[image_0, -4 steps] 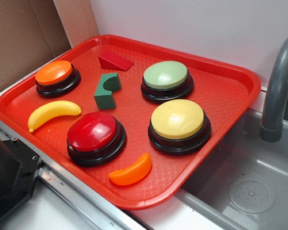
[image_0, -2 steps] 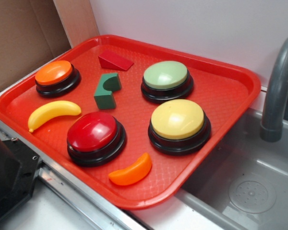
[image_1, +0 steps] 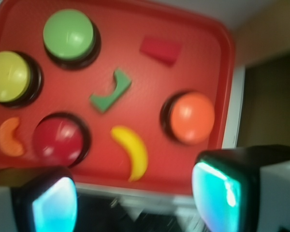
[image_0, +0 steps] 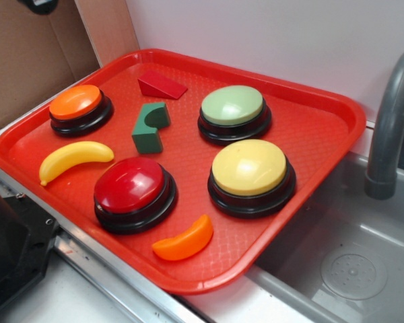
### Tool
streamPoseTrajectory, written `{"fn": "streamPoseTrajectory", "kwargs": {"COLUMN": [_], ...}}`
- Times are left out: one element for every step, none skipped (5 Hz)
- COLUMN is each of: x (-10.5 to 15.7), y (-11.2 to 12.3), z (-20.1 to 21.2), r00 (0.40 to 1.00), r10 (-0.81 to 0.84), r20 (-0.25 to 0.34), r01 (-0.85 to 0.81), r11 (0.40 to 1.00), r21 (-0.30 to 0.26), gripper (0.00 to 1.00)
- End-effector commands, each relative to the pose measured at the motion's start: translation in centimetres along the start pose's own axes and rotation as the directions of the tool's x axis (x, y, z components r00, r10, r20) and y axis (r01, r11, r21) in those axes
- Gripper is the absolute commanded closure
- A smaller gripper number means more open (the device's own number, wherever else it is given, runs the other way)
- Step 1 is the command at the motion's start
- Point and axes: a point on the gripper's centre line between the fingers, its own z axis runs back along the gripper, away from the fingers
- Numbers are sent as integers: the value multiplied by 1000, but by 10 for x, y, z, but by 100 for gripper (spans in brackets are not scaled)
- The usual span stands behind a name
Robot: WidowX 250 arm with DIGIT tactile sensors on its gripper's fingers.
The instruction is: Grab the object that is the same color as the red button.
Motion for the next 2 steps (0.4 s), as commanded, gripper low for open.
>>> {"fn": "streamPoseTrajectory", "kwargs": {"x": [72,90], "y": [59,62], "z": [-42,-55], "r00": [961,924], "r10": [-260,-364], "r20": [95,115], "r01": [249,341], "r11": [961,923], "r21": [118,178], "gripper": [0,0]}}
